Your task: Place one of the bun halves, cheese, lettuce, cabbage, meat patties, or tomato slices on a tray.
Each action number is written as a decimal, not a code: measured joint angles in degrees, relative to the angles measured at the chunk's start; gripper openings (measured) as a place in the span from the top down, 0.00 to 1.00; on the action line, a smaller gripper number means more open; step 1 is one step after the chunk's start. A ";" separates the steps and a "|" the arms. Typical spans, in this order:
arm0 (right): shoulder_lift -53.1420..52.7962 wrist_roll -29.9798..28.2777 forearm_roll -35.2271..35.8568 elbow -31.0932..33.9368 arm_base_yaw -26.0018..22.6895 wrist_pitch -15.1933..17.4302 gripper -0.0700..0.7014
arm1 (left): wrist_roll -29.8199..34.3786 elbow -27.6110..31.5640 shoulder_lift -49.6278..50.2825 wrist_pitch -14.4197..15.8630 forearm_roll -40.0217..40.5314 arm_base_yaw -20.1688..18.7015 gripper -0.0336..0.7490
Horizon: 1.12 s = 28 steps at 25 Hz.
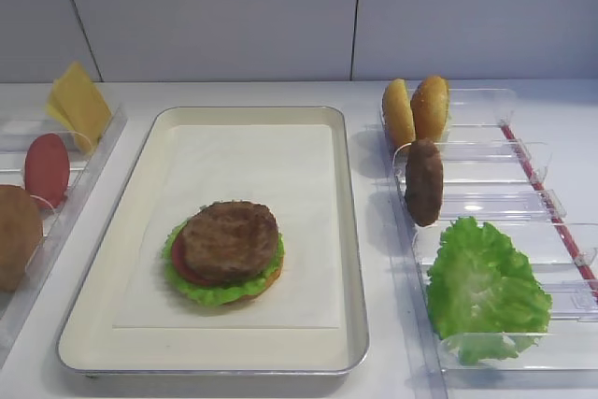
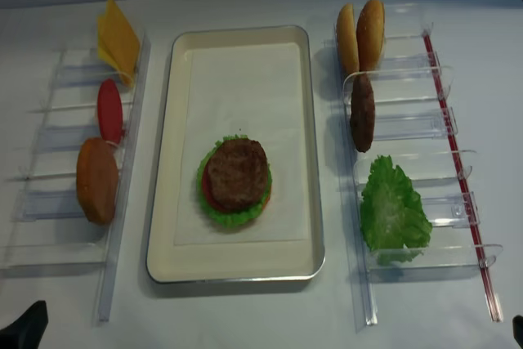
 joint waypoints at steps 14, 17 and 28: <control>0.00 0.00 0.10 0.00 -11.01 0.00 0.27 | 0.00 0.00 0.00 0.00 0.00 0.00 0.31; 0.00 0.00 0.10 0.00 -16.35 0.00 0.28 | 0.00 0.00 0.00 0.00 0.00 0.00 0.31; 0.00 0.00 0.10 0.00 -18.88 0.00 0.39 | 0.00 0.00 0.00 0.00 0.00 0.00 0.31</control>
